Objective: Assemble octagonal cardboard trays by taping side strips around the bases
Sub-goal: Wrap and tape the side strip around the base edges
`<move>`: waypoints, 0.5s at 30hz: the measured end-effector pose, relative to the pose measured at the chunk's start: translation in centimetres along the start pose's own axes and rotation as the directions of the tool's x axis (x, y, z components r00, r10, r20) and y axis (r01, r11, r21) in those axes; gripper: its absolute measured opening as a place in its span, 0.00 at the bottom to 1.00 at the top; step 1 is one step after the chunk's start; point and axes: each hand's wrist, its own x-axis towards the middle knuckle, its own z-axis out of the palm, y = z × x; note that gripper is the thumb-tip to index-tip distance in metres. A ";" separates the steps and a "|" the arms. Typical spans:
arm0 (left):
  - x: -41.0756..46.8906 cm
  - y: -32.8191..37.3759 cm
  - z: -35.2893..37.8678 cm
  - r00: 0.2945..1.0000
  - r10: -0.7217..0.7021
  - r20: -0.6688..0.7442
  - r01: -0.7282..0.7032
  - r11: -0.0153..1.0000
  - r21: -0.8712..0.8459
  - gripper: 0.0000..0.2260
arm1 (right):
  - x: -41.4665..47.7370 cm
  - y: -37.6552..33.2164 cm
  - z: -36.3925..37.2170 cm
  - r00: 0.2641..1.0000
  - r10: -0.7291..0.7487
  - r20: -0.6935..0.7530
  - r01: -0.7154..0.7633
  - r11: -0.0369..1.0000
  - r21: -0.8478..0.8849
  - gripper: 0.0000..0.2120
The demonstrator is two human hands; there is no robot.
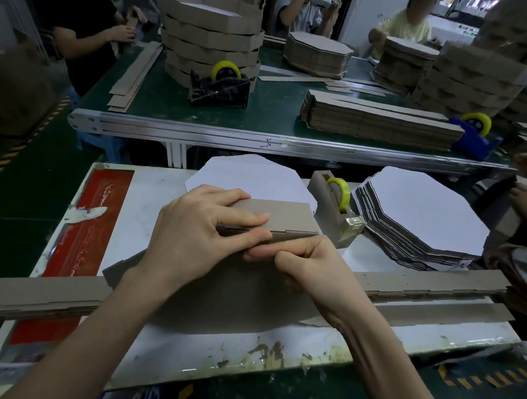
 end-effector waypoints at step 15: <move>-0.1 -0.6 0.1 1.000 0.017 0.007 -0.017 1.000 -0.007 0.19 | 0.9 -2.9 -4.4 0.833 -0.550 0.063 0.461 0.628 -0.627 0.17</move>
